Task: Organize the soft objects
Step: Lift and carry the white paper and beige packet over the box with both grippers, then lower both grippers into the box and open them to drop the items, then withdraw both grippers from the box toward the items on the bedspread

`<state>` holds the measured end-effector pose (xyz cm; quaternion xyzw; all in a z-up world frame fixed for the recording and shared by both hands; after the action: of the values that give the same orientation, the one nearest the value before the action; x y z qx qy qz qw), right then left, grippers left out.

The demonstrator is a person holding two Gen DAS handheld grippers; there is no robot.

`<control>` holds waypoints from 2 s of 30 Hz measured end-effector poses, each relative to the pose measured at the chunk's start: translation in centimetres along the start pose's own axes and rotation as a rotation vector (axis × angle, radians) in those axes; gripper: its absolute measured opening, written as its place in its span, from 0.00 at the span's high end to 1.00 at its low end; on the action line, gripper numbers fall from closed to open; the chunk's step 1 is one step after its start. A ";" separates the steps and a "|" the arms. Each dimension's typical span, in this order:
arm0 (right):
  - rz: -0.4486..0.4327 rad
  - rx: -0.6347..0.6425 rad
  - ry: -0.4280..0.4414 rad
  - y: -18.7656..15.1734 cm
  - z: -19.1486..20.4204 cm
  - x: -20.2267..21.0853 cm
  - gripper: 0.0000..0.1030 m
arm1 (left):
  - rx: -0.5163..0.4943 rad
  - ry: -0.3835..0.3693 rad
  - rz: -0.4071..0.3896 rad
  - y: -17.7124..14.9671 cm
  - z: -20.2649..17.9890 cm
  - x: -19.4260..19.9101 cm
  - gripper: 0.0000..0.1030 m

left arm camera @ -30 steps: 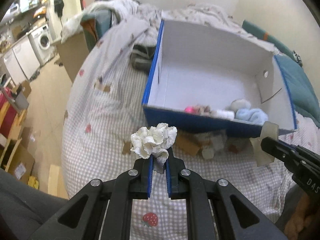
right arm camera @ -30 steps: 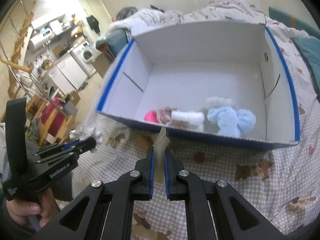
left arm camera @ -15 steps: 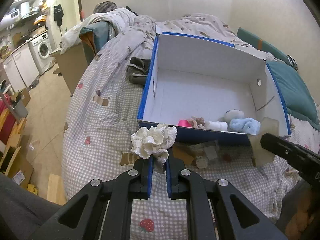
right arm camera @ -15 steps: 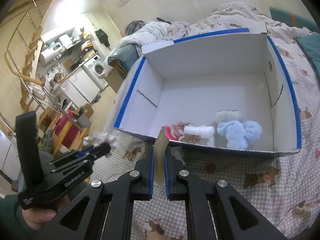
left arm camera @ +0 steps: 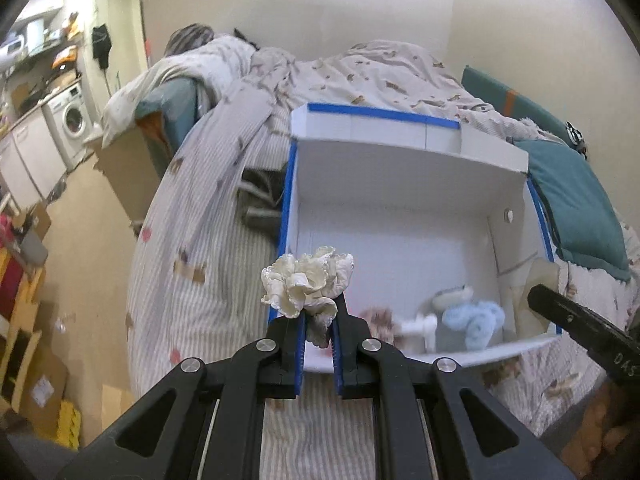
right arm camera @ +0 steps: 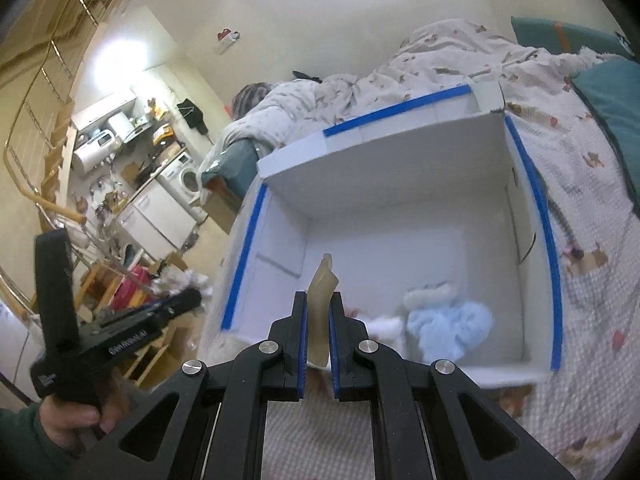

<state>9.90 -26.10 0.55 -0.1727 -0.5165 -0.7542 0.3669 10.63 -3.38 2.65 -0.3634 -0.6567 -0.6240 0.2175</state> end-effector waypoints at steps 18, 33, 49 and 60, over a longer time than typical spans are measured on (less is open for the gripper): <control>0.109 0.001 -0.074 0.0 -2.3 -6.7 0.90 | -0.100 -0.031 0.142 -1.1 -1.4 -9.7 0.90; 0.164 0.032 -0.109 -0.8 -1.7 -8.7 0.89 | -0.060 -0.090 0.166 -0.8 -2.0 -10.3 0.82; 0.151 -0.100 -0.151 -0.4 -3.9 -8.6 0.26 | -0.038 -0.049 0.159 -0.8 -1.5 -10.3 0.38; 0.164 -0.086 -0.159 -0.5 -3.7 -9.0 0.26 | -0.044 -0.043 0.157 -0.9 -1.6 -10.2 0.38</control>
<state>15.98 -26.00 -7.03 -0.2891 -0.4951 -0.7272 0.3773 16.27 -7.04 -5.30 -0.4318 -0.6169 -0.6112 0.2437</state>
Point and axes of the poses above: each gripper's, at about its wrist camera, not at the fingertips, and x roughly against the way its jaws point, z to its left, y to its top, the point moved 1 cm from there along -x, roughly the way its jaws point, and after that the axes turned 9 degrees about -y, right-handed, at the moved point
